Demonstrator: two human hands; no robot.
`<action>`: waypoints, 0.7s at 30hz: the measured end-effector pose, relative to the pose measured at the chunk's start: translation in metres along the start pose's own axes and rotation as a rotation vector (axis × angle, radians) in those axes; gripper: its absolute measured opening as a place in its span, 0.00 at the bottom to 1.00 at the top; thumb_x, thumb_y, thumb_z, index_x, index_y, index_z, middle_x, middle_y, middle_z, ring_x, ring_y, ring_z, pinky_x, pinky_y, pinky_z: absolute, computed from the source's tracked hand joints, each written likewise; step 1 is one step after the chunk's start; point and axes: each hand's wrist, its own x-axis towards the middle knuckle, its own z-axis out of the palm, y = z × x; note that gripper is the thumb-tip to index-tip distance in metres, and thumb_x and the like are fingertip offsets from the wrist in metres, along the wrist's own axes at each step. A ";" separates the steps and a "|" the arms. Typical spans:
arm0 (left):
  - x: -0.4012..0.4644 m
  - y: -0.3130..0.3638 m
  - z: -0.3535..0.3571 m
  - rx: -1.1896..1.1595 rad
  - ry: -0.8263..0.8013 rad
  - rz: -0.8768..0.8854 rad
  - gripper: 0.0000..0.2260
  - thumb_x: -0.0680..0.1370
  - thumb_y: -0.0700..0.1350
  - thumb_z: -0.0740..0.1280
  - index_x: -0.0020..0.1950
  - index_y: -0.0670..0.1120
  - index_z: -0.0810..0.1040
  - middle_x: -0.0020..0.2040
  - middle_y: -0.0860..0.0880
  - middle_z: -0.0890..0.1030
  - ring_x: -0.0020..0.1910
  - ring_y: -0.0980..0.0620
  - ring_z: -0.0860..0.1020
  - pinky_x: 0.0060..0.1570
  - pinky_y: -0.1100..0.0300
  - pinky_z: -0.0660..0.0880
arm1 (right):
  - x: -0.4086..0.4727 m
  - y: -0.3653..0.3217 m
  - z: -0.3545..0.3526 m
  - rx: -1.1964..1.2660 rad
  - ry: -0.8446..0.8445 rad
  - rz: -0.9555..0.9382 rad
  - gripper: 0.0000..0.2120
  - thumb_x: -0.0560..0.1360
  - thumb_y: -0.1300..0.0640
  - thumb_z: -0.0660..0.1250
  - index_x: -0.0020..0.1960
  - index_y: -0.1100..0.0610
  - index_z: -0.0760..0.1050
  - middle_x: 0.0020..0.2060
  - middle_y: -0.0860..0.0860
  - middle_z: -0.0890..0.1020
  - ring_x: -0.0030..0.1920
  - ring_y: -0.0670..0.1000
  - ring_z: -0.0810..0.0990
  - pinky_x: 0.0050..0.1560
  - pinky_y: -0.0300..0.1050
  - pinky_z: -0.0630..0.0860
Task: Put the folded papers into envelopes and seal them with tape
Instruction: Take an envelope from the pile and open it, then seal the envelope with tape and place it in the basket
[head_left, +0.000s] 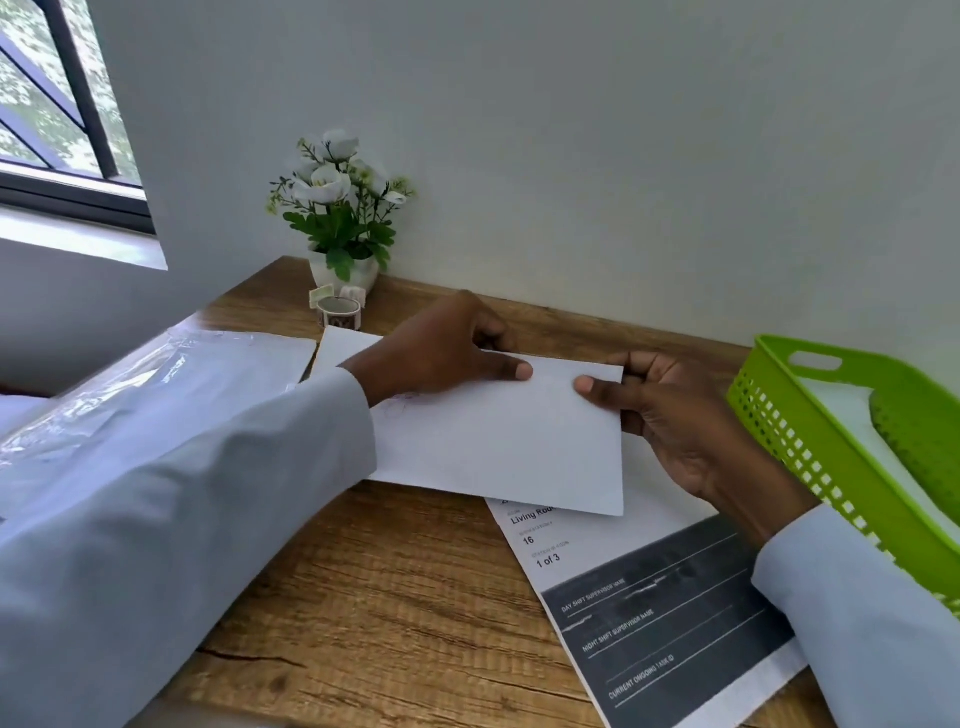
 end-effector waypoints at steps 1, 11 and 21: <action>-0.001 -0.003 -0.004 -0.010 0.013 0.004 0.09 0.73 0.50 0.75 0.43 0.44 0.85 0.40 0.47 0.85 0.41 0.47 0.81 0.40 0.51 0.78 | 0.002 -0.003 0.000 -0.009 -0.032 0.000 0.18 0.60 0.56 0.79 0.48 0.61 0.82 0.45 0.59 0.87 0.44 0.57 0.85 0.45 0.52 0.78; -0.020 -0.054 -0.013 0.090 0.018 -0.053 0.06 0.73 0.55 0.73 0.40 0.54 0.83 0.38 0.59 0.83 0.39 0.61 0.79 0.43 0.55 0.78 | 0.041 -0.032 0.026 -0.643 -0.076 -0.105 0.05 0.67 0.60 0.80 0.38 0.57 0.84 0.32 0.53 0.86 0.33 0.48 0.84 0.38 0.45 0.82; -0.026 -0.071 0.003 0.109 0.034 -0.084 0.09 0.74 0.59 0.70 0.46 0.56 0.83 0.44 0.59 0.83 0.43 0.60 0.78 0.44 0.57 0.78 | 0.114 -0.058 0.160 -0.796 -0.253 -0.558 0.02 0.71 0.58 0.76 0.44 0.56 0.84 0.33 0.46 0.83 0.36 0.47 0.82 0.45 0.51 0.83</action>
